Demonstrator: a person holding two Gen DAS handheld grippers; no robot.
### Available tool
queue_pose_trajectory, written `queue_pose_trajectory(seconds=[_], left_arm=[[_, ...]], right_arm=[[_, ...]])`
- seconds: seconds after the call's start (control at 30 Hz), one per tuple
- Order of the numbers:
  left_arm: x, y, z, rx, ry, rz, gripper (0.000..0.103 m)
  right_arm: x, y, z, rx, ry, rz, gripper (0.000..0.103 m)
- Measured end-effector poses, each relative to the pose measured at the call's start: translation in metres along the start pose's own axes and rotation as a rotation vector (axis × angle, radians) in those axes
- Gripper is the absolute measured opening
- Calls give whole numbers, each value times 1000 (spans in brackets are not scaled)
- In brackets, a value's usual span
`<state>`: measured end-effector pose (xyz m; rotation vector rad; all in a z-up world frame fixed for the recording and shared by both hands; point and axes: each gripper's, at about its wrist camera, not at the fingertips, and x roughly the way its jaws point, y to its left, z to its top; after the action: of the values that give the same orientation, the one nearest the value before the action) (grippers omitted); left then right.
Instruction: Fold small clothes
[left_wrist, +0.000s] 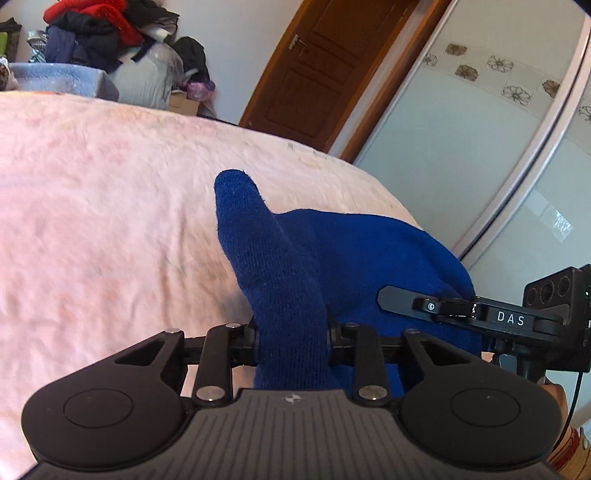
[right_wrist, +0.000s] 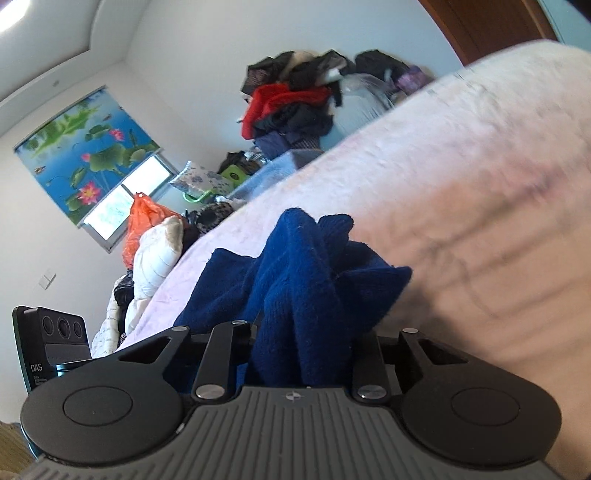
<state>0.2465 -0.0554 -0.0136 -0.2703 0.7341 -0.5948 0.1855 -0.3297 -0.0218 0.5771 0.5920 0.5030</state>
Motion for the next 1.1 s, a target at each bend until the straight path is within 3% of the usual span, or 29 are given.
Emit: queue_pose_trajectory(seconds=[0.13, 0.2, 0.23, 0.27, 0.3, 0.37, 0.47, 0.6, 0.67, 0.73, 0.8, 0.83, 0.87, 1.0, 1.1], left_arm=[[20, 9, 21, -3, 31, 64, 29], [28, 12, 21, -6, 58, 116, 29], [25, 14, 17, -2, 59, 152, 30], [21, 15, 13, 7, 54, 164, 35], [14, 15, 8, 13, 49, 154, 41], [-5, 16, -4, -1, 54, 147, 74], [-34, 13, -31, 11, 43, 152, 77], [-47, 8, -66, -17, 129, 87, 77], [-45, 5, -81, -28, 186, 53, 75], [-44, -3, -90, -1, 195, 68, 46], [-44, -9, -92, 40, 187, 98, 30], [-46, -9, -90, 26, 188, 98, 22], [-49, -9, -87, 10, 181, 90, 17], [-68, -12, -79, 24, 140, 106, 16], [-65, -7, -85, 7, 173, 135, 16]], right_arm=[[29, -2, 14, -15, 10, -73, 29], [41, -13, 14, 7, 36, -147, 38], [43, -18, 12, 27, 50, -195, 51], [41, -21, 9, 45, 63, -219, 58], [34, -25, 5, 58, 64, -204, 58], [15, -32, -6, 85, 67, -161, 63], [-16, -37, -23, 116, 96, -129, 63], [-45, -37, -51, 150, 173, -12, 64], [-54, -28, -68, 112, 206, 39, 64], [-60, -17, -81, 60, 197, 39, 62], [-61, -12, -84, 72, 197, 14, 42], [-61, -12, -84, 90, 198, -1, 23], [-61, -12, -85, 102, 191, -6, 19], [-75, 0, -90, 112, 132, 28, 19], [-78, 2, -94, 90, 128, -37, 24]])
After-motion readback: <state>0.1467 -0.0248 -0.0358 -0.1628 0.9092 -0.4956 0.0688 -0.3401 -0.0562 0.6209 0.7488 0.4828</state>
